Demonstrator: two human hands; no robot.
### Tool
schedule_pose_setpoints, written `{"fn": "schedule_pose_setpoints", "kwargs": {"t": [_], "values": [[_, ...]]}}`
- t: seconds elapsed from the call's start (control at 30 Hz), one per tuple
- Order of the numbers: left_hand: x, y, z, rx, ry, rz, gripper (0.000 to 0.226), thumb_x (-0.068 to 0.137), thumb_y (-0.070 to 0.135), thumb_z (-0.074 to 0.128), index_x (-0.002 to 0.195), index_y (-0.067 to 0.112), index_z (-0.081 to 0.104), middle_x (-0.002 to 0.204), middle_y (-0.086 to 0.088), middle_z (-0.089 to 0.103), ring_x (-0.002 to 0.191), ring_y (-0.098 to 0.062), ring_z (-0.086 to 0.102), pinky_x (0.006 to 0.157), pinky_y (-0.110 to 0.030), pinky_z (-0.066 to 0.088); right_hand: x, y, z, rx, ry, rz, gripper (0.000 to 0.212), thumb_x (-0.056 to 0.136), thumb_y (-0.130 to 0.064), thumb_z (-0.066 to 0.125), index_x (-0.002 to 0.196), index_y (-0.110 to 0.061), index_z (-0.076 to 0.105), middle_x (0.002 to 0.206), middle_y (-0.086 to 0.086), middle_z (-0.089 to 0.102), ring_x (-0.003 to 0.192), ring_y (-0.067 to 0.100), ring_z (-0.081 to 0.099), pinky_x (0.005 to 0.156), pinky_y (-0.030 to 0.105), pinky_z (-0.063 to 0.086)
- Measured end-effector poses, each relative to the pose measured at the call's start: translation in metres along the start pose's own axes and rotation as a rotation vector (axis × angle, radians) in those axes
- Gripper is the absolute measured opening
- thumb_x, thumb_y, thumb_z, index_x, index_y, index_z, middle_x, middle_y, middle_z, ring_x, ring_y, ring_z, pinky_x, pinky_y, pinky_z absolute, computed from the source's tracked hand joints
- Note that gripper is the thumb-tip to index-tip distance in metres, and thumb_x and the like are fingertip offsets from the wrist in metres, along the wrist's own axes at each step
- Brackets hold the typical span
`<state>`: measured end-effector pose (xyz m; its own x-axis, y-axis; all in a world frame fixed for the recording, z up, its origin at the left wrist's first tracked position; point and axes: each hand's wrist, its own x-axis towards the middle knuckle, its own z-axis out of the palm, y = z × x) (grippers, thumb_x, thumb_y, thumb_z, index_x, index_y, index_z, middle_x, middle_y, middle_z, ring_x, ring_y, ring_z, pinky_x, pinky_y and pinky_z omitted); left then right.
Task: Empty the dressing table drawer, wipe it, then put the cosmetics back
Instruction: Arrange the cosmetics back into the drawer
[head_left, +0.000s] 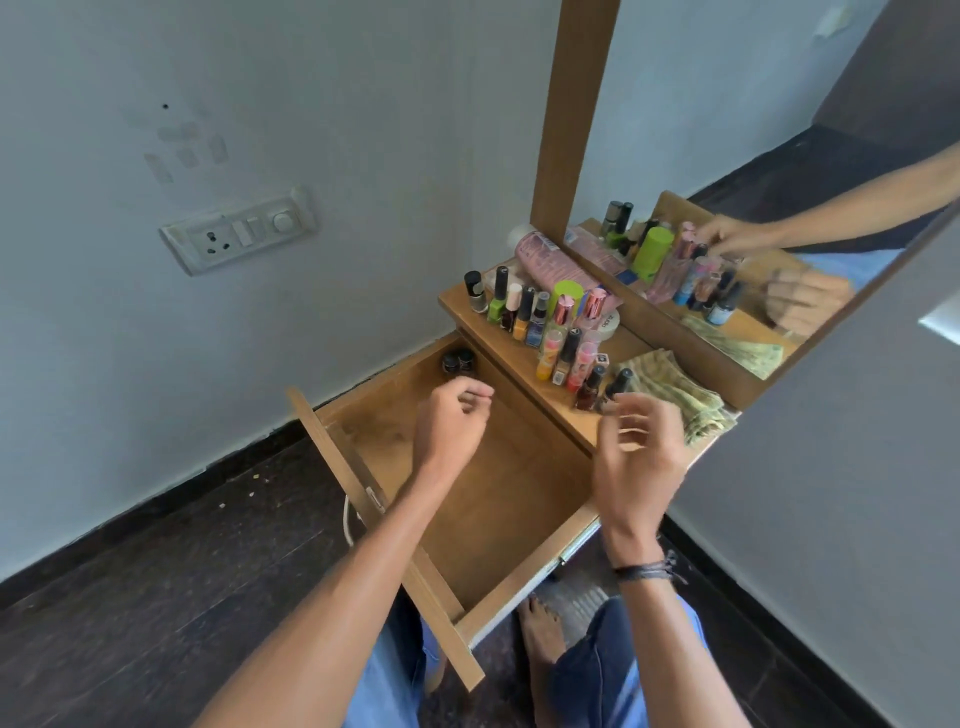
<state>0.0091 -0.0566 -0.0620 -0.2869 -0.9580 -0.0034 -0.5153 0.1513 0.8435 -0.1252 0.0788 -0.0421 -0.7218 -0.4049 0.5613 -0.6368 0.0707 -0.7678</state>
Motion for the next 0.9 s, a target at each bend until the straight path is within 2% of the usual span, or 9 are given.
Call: {"fn": "schedule_pose_setpoints", "kwargs": {"t": [0.07, 0.17, 0.2, 0.23, 0.33, 0.4, 0.57, 0.77, 0.9], "values": [[-0.018, 0.014, 0.006, -0.070, -0.037, 0.122, 0.016, 0.090, 0.012, 0.068, 0.100, 0.022, 0.075, 0.092, 0.014, 0.073, 0.082, 0.003, 0.066, 0.067, -0.015, 0.055, 0.012, 0.007, -0.011, -0.008, 0.036, 0.122, 0.022, 0.087, 0.002, 0.067, 0.104, -0.012, 0.062, 0.102, 0.002, 0.061, 0.080, 0.020, 0.063, 0.072, 0.030, 0.055], [-0.033, 0.035, 0.022, -0.114, -0.062, 0.219, 0.020, 0.088, 0.011, 0.069, 0.107, 0.018, 0.074, 0.098, 0.008, 0.074, 0.083, 0.002, 0.068, 0.073, -0.019, 0.058, 0.025, 0.012, -0.015, -0.038, -0.107, 0.211, 0.038, 0.086, -0.001, 0.068, 0.121, -0.012, 0.061, 0.118, 0.003, 0.060, 0.089, 0.012, 0.060, 0.078, 0.005, 0.045], [-0.035, 0.042, 0.028, -0.122, -0.064, 0.233, 0.023, 0.088, 0.012, 0.070, 0.109, 0.017, 0.074, 0.100, 0.007, 0.074, 0.084, 0.002, 0.068, 0.075, -0.019, 0.058, 0.027, 0.013, -0.014, -0.060, -0.168, 0.216, 0.043, 0.086, -0.002, 0.068, 0.127, -0.012, 0.061, 0.122, 0.002, 0.060, 0.094, 0.010, 0.059, 0.081, 0.003, 0.044], [-0.037, 0.047, 0.033, -0.130, -0.072, 0.239, 0.025, 0.088, 0.012, 0.070, 0.113, 0.016, 0.073, 0.103, 0.006, 0.073, 0.085, 0.002, 0.068, 0.076, -0.020, 0.058, 0.028, 0.016, -0.012, -0.082, -0.218, 0.214, 0.047, 0.086, -0.005, 0.069, 0.131, -0.014, 0.060, 0.124, 0.001, 0.060, 0.099, 0.010, 0.059, 0.087, 0.006, 0.046], [-0.040, 0.060, 0.045, -0.142, -0.120, 0.236, 0.034, 0.089, 0.010, 0.070, 0.123, 0.014, 0.069, 0.116, 0.001, 0.072, 0.090, -0.002, 0.068, 0.078, -0.015, 0.057, 0.026, 0.022, -0.005, -0.118, -0.321, 0.222, 0.052, 0.084, -0.013, 0.071, 0.135, -0.018, 0.060, 0.128, 0.001, 0.064, 0.111, 0.019, 0.064, 0.096, 0.041, 0.056], [-0.040, 0.064, 0.051, -0.140, -0.137, 0.226, 0.040, 0.088, 0.008, 0.070, 0.127, 0.014, 0.067, 0.122, -0.001, 0.069, 0.094, -0.004, 0.068, 0.077, -0.012, 0.055, 0.023, 0.022, -0.002, -0.113, -0.340, 0.237, 0.052, 0.084, -0.014, 0.070, 0.134, -0.019, 0.060, 0.129, 0.001, 0.066, 0.113, 0.021, 0.065, 0.096, 0.047, 0.056], [-0.039, 0.068, 0.057, -0.101, -0.136, 0.222, 0.046, 0.087, 0.003, 0.069, 0.132, 0.013, 0.063, 0.120, -0.001, 0.066, 0.101, -0.012, 0.067, 0.082, -0.020, 0.057, 0.024, 0.022, -0.004, -0.092, -0.332, 0.239, 0.045, 0.084, -0.010, 0.072, 0.128, -0.017, 0.065, 0.125, 0.001, 0.069, 0.107, 0.021, 0.068, 0.092, 0.045, 0.057], [-0.041, 0.067, 0.059, -0.034, -0.120, 0.220, 0.039, 0.090, 0.015, 0.070, 0.128, 0.010, 0.065, 0.115, -0.001, 0.061, 0.105, -0.020, 0.063, 0.092, -0.040, 0.056, 0.027, 0.022, -0.012, -0.043, -0.386, 0.226, 0.034, 0.085, -0.007, 0.075, 0.118, -0.015, 0.071, 0.109, -0.002, 0.073, 0.089, 0.011, 0.066, 0.075, 0.019, 0.050], [-0.046, 0.067, 0.053, -0.057, -0.081, 0.233, 0.030, 0.090, 0.019, 0.071, 0.120, 0.012, 0.068, 0.113, -0.003, 0.062, 0.104, -0.021, 0.061, 0.091, -0.039, 0.054, 0.024, 0.024, -0.016, -0.015, -0.426, 0.199, 0.029, 0.085, -0.012, 0.079, 0.112, -0.018, 0.073, 0.100, -0.006, 0.075, 0.083, 0.008, 0.068, 0.074, 0.024, 0.056]]}}
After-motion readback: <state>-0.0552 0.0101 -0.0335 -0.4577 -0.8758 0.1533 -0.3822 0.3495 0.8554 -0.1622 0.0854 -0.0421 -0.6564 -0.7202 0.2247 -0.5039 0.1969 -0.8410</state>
